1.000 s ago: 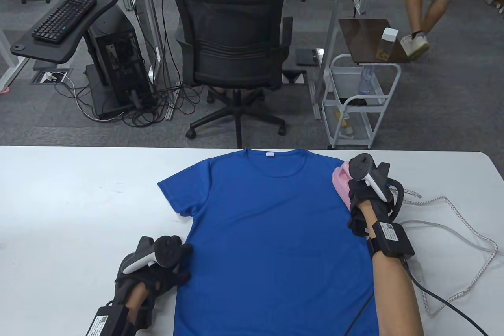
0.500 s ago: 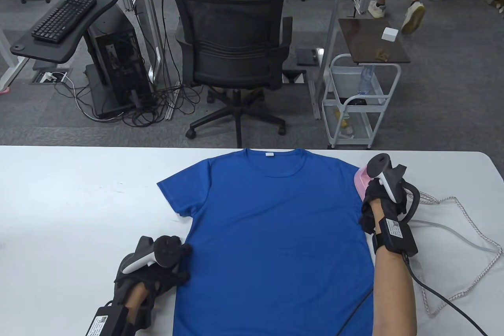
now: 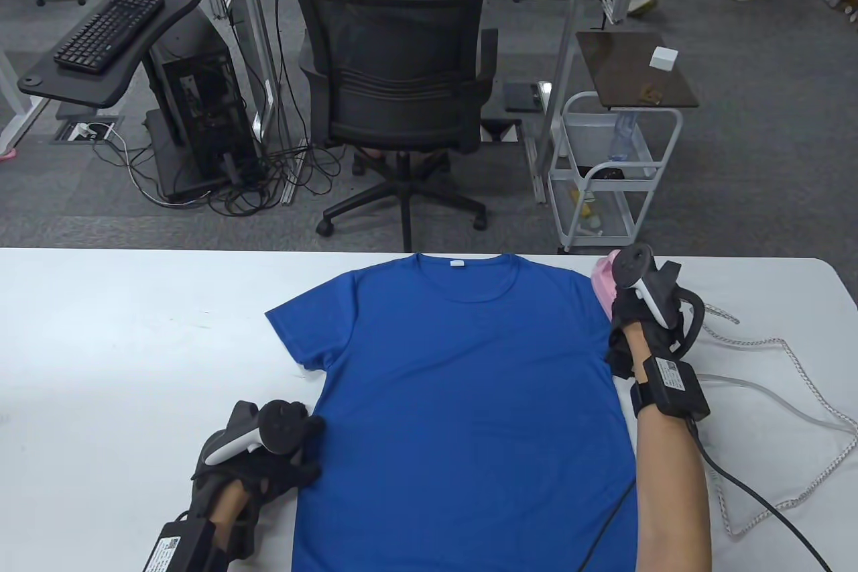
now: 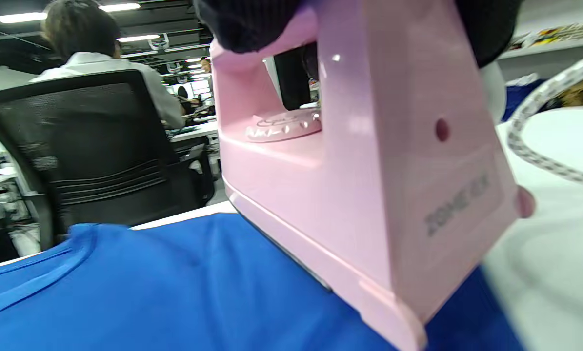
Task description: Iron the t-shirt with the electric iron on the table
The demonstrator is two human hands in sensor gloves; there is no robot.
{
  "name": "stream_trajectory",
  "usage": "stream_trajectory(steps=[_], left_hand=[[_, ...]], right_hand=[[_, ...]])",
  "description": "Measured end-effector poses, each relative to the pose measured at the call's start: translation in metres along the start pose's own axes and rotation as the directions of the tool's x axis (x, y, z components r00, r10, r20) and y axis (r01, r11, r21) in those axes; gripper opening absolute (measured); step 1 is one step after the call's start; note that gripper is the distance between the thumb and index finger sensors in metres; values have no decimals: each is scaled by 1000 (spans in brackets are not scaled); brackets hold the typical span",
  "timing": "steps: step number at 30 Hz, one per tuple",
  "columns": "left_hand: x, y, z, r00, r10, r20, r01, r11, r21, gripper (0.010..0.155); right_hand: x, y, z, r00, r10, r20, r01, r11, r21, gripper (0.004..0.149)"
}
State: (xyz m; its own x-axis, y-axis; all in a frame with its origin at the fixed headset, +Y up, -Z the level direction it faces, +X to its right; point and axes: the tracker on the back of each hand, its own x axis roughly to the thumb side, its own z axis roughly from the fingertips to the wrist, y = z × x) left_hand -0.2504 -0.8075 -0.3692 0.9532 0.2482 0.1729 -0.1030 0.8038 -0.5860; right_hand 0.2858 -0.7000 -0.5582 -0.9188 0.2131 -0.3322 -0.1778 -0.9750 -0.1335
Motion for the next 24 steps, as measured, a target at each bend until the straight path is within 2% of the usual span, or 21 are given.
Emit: stream_trajectory(steps=[4, 6, 10, 14, 16, 19, 21, 24], left_hand=[[0, 0, 0, 1000, 2, -2, -2, 1000, -1, 76], [0, 0, 0, 1000, 4, -1, -4, 1000, -2, 76], [0, 0, 0, 1000, 2, -2, -2, 1000, -6, 76], [0, 0, 0, 1000, 4, -2, -4, 1000, -7, 76], [0, 0, 0, 1000, 6, -1, -6, 1000, -7, 76], [0, 0, 0, 1000, 12, 0, -12, 1000, -9, 76], [0, 0, 0, 1000, 10, 0, -10, 1000, -8, 76], [0, 0, 0, 1000, 14, -1, -14, 1000, -7, 76]], right_hand=[[2, 25, -8, 999, 32, -29, -31, 998, 57, 63], [-5, 25, -13, 996, -11, -83, 13, 1000, 18, 63], [-18, 19, -23, 986, -4, -166, 11, 999, 41, 63], [-21, 18, -25, 986, -7, -167, 16, 999, 48, 67], [-24, 14, -21, 984, -71, -162, 78, 996, 38, 76], [-38, -1, -15, 956, -246, -159, 256, 966, 47, 83], [-49, -11, -10, 917, -362, -165, 378, 923, 71, 83], [-68, -27, -2, 850, -488, -200, 512, 855, 89, 74]])
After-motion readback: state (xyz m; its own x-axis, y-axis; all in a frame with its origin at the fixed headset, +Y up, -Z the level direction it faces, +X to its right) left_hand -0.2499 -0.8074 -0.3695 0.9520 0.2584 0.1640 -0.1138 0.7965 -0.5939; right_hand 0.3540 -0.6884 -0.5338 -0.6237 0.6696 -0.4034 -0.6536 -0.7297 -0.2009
